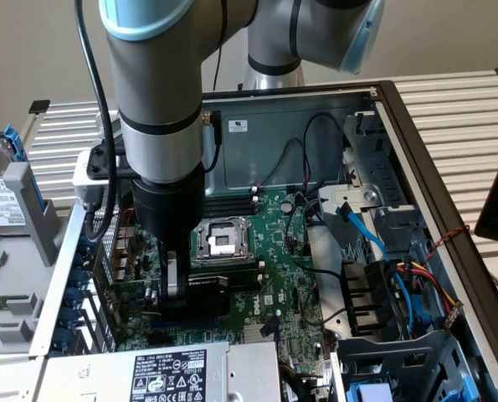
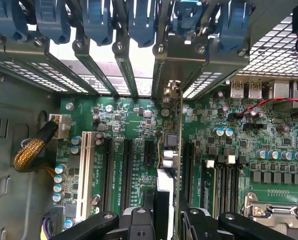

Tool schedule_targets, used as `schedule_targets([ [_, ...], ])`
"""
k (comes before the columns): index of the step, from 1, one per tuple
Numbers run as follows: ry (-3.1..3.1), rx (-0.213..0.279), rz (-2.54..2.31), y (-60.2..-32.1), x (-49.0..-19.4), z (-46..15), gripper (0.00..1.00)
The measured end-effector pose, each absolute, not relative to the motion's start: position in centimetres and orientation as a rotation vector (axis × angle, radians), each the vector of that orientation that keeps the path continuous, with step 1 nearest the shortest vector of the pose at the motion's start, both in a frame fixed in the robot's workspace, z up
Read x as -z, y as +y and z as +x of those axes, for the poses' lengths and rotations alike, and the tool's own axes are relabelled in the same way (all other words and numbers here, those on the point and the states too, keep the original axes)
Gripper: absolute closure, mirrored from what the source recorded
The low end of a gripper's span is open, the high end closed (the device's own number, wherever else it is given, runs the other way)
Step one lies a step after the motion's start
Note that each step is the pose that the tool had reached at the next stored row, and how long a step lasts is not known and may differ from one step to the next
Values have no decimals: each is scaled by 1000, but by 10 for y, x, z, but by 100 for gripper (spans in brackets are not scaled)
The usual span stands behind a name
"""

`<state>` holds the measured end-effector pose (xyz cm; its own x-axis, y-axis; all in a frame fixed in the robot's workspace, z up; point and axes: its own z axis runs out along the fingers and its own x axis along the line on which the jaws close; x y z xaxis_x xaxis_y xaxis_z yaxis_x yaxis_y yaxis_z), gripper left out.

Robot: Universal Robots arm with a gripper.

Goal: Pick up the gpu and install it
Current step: 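Insert the gpu into the slot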

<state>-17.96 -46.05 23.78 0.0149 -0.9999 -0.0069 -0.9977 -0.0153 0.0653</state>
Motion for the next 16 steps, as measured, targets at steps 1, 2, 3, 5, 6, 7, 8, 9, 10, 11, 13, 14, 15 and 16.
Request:
schedule_targets([
  [1,-2175,79,2208,-461,-238,-180,72],
  [2,-2174,79,2208,-461,-237,-180,72],
  [3,-2174,79,2208,-461,-237,-180,72],
  [5,-2174,79,2208,-461,-236,-180,72],
  [6,-2174,79,2208,-461,-236,-180,72],
  [7,-2174,79,2208,-461,-236,-180,72],
  [8,-2174,79,2208,-461,-235,-180,72],
  [9,-2175,79,2208,-461,-235,-180,72],
  [10,-2175,79,2208,-461,-235,-180,72],
  [11,-2175,79,2208,-461,-234,-180,72],
  [13,-2174,79,2208,-461,-234,-180,72],
  [14,-2174,79,2208,-461,-234,-180,72],
  [15,-2174,79,2208,-461,-234,-180,72],
  [16,-2175,79,2208,-461,-234,-180,72],
])
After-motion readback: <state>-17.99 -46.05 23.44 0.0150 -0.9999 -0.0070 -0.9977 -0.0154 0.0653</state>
